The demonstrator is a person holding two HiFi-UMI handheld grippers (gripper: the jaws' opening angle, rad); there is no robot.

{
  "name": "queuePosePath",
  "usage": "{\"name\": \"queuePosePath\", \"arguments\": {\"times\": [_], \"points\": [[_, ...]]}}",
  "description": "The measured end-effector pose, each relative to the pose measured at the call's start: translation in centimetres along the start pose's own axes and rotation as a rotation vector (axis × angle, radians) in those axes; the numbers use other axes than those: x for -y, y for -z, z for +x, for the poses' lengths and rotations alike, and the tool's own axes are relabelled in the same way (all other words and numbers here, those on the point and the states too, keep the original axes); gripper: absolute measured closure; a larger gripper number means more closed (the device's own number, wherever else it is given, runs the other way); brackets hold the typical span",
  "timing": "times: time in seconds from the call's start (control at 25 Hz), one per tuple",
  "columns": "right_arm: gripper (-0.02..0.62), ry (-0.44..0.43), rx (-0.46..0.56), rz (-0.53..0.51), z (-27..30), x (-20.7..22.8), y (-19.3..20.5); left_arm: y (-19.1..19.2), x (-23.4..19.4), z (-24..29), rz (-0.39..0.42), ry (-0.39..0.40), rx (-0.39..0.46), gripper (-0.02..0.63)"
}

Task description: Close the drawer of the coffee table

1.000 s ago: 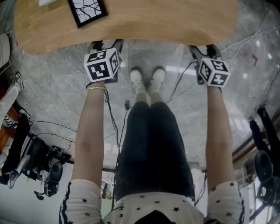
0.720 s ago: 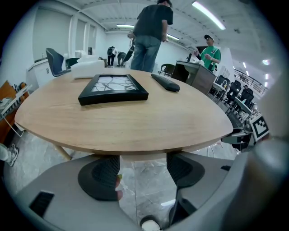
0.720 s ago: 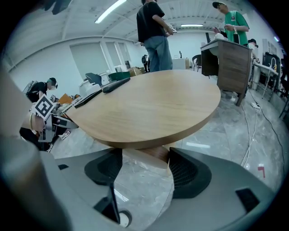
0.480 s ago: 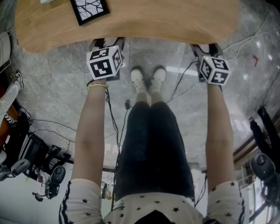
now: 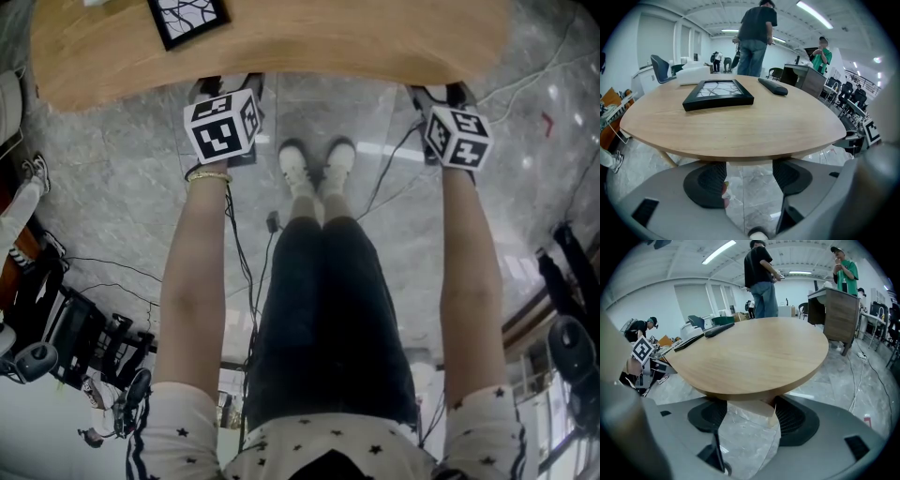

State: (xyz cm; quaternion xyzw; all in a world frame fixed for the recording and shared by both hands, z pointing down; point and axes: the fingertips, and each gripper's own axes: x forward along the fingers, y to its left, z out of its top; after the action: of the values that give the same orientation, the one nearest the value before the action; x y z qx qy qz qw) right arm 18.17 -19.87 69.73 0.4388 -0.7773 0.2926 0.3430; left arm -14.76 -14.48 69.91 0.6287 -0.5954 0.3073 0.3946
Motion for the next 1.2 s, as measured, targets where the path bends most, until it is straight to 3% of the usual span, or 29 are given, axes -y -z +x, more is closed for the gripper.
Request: {"name": "queuePosePath", "arguments": {"times": [0.76, 1.2], "points": [[0.289, 0.011, -0.028, 0.016, -3.5, -0.3, 2.4, 1.8, 1.5, -3.3, -0.04, 0.043, 0.016, 0.293], [0.467, 0.039, 0.017, 0.027, -10.2, -2.9, -0.2, 0.8, 5.0, -10.2, -0.037, 0.048, 0.076, 0.443]]}}
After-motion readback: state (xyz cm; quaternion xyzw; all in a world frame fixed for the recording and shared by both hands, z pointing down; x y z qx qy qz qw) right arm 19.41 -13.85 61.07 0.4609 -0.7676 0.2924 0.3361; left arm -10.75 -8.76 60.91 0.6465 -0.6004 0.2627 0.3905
